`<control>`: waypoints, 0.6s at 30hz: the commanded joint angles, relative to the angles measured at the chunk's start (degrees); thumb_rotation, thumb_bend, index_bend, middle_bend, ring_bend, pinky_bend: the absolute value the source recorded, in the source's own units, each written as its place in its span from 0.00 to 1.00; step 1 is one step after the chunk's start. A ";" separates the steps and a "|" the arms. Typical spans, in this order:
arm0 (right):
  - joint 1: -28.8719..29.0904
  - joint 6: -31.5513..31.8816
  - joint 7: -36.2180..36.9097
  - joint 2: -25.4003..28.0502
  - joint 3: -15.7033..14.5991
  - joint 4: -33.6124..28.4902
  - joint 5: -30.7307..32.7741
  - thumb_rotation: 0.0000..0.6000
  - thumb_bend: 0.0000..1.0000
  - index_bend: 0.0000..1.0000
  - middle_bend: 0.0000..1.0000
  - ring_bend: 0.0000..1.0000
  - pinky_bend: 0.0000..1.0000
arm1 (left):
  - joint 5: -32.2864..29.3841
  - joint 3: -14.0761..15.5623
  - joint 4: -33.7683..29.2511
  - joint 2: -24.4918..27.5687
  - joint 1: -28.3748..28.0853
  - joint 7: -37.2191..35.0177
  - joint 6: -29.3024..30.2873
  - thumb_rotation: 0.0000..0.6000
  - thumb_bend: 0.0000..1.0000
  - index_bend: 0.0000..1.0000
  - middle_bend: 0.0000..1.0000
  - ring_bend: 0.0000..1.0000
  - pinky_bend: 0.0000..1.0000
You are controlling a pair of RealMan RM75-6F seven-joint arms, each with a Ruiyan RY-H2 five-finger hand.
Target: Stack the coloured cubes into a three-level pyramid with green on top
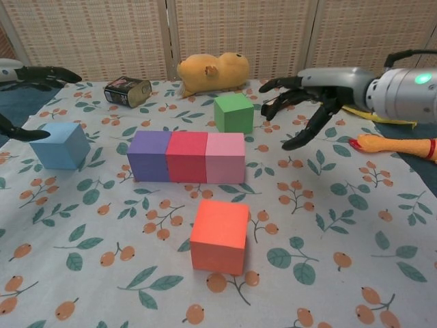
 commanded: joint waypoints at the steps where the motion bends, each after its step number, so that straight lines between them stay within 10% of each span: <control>1: -6.19 8.76 -0.15 10.80 0.66 -10.34 -4.43 1.00 0.05 0.00 0.25 0.00 0.00 | -2.51 -0.04 3.18 -1.70 -0.40 -1.46 -2.64 1.00 0.32 0.05 0.00 0.00 0.06; 18: -16.52 18.70 2.58 21.41 -3.82 -18.83 -12.50 1.00 0.05 0.00 0.25 0.00 0.00 | -14.04 -1.85 22.07 -11.50 -8.03 4.90 -17.33 1.00 0.33 0.01 0.00 0.00 0.05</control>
